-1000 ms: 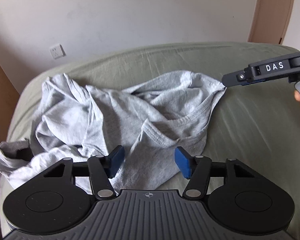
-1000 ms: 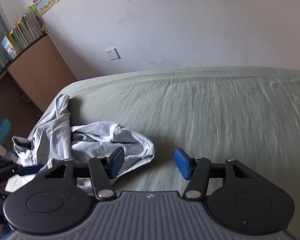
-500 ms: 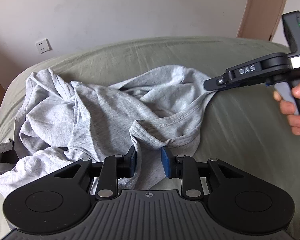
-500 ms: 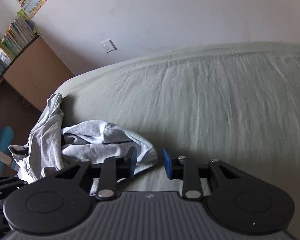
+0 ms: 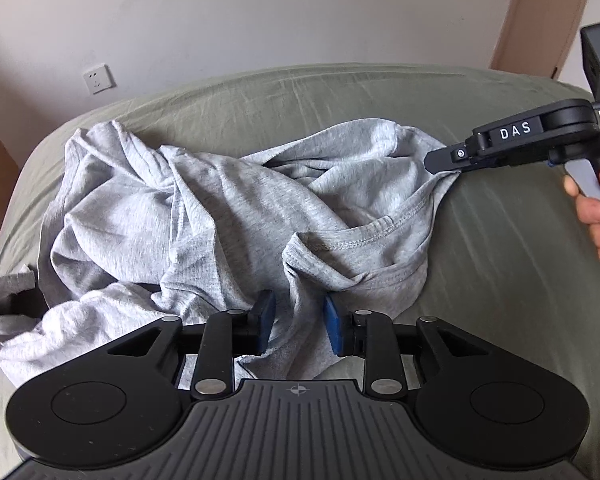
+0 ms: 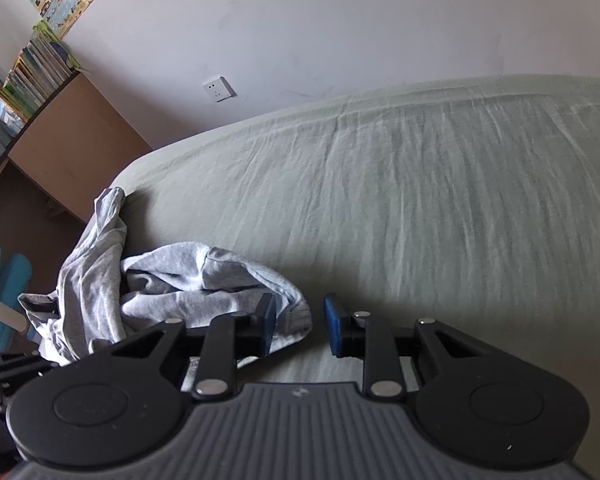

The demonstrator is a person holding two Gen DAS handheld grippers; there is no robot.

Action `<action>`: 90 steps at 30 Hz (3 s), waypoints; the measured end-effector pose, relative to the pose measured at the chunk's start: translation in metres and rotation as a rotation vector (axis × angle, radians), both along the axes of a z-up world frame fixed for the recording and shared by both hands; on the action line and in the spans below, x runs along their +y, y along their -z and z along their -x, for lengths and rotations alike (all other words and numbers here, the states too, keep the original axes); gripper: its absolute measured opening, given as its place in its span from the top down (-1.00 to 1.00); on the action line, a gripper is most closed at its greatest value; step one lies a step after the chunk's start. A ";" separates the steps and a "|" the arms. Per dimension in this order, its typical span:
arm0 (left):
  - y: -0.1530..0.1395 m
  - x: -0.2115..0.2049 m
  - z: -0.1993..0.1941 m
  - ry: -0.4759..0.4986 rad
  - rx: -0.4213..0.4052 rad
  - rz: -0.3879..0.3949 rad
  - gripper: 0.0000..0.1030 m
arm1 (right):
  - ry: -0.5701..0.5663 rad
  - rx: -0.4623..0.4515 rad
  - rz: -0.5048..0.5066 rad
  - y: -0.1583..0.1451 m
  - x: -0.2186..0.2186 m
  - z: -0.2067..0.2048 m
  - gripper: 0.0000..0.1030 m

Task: Fold clothes
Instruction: 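Grasp the grey T-shirt with the left gripper while the right gripper grasps another edge, then lift the T-shirt with both grippers and shake it out above the bed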

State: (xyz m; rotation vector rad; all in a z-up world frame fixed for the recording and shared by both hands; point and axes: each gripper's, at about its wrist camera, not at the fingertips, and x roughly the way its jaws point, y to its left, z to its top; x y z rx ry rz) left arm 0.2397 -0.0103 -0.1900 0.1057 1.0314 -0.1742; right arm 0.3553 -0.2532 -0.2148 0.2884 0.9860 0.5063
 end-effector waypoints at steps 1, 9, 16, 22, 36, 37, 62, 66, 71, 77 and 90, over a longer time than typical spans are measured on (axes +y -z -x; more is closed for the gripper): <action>-0.001 0.001 0.001 -0.004 -0.001 0.008 0.82 | -0.003 0.005 -0.006 0.000 0.001 0.000 0.68; -0.024 0.002 0.010 -0.015 -0.055 0.025 0.94 | 0.010 -0.010 -0.032 -0.011 -0.003 0.008 0.88; -0.047 -0.016 0.015 -0.011 -0.079 -0.011 0.95 | 0.029 -0.099 0.009 -0.051 -0.009 0.036 0.88; -0.072 -0.037 0.029 0.029 -0.115 -0.010 0.95 | 0.057 -0.163 0.042 -0.085 -0.025 0.066 0.88; -0.123 -0.127 0.074 0.221 -0.174 0.036 0.95 | 0.248 -0.246 0.104 -0.156 -0.126 0.137 0.88; -0.127 -0.137 0.078 0.241 -0.182 0.043 0.95 | 0.267 -0.257 0.111 -0.163 -0.136 0.145 0.88; -0.234 -0.383 0.172 0.700 -0.315 0.159 0.95 | 0.715 -0.404 0.394 -0.291 -0.351 0.373 0.88; -0.254 -0.391 0.177 0.729 -0.359 0.187 0.95 | 0.757 -0.422 0.454 -0.317 -0.359 0.408 0.88; -0.291 -0.389 0.190 0.757 -0.423 0.209 0.95 | 0.786 -0.463 0.530 -0.353 -0.354 0.446 0.88; -0.324 -0.383 0.219 0.783 -0.488 0.204 0.95 | 0.798 -0.478 0.571 -0.377 -0.343 0.467 0.88; -0.241 -0.443 0.109 0.658 -0.349 0.058 0.95 | 0.781 -0.324 0.498 -0.284 -0.397 0.343 0.88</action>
